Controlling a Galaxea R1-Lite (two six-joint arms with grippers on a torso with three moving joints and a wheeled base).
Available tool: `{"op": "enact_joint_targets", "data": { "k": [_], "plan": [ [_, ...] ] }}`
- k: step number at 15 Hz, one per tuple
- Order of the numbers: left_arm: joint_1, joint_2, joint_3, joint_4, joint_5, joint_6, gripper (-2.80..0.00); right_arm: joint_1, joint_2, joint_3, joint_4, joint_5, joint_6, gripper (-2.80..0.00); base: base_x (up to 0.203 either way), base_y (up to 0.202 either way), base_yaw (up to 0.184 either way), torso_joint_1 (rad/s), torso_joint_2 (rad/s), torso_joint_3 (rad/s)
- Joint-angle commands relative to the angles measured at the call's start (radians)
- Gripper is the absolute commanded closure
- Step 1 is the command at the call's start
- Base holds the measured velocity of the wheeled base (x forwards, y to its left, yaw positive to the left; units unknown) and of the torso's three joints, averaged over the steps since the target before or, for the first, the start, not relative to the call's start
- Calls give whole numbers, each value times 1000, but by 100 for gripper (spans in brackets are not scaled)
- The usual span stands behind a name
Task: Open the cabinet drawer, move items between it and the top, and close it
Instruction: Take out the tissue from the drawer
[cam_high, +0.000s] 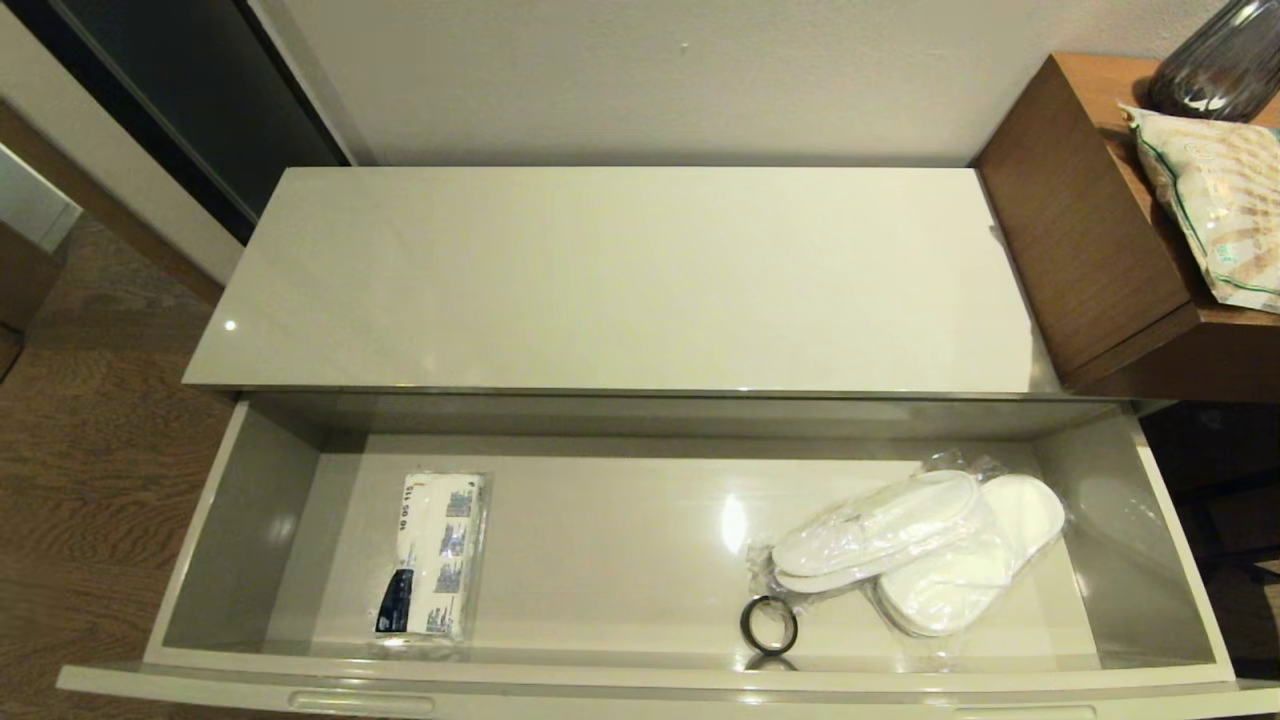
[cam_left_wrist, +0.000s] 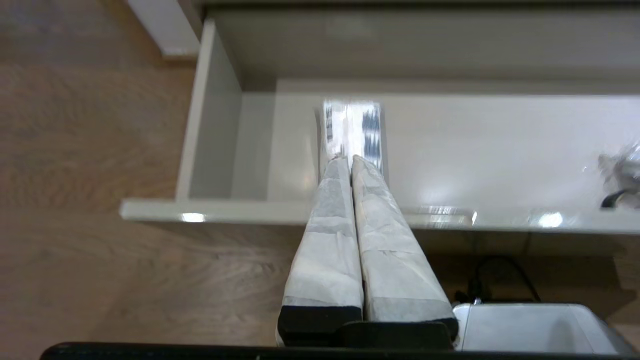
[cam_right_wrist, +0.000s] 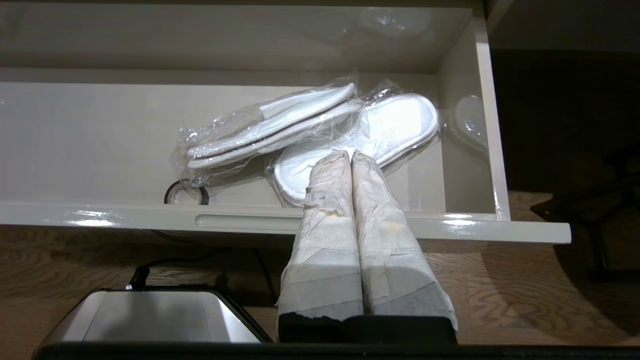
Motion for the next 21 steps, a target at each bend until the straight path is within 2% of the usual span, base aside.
{"op": "enact_joint_targets", "data": {
  "k": [1, 3, 6, 8, 10, 12, 16, 19, 21],
  "plan": [
    [1, 180, -160, 29, -6, -23, 0, 0, 2, 0, 0, 1, -1, 0, 0, 0, 0, 0, 0, 0],
    [1, 431, -356, 78, -16, -60, 0, 0, 2, 0, 0, 1, -1, 0, 0, 0, 0, 0, 0, 0],
    [-16, 779, -622, 239, -63, -85, 0, 0, 2, 0, 0, 1, 0, 0, 0, 0, 0, 0, 0, 0],
    [-60, 946, -685, 300, -111, -97, 0, 0, 2, 0, 0, 1, -1, 0, 0, 0, 0, 0, 0, 0],
    [-119, 1097, -676, 277, -135, -106, 0, 0, 2, 0, 0, 1, 0, 0, 0, 0, 0, 0, 0, 0],
    [-148, 1193, -595, 158, -143, -108, 0, 0, 2, 0, 0, 1, -1, 0, 0, 0, 0, 0, 0, 0],
    [-158, 1344, -431, -74, -53, -117, 0, 0, 2, 0, 0, 1, 0, 0, 0, 0, 0, 0, 0, 0],
    [-159, 1434, -328, -289, -18, -144, 0, 0, 2, 0, 0, 1, -1, 0, 0, 0, 0, 0, 0, 0],
    [-159, 1451, -306, -360, -10, -147, 0, 0, 2, -1, 0, 1, 0, 0, 0, 0, 0, 0, 0, 0]
  ]
}}
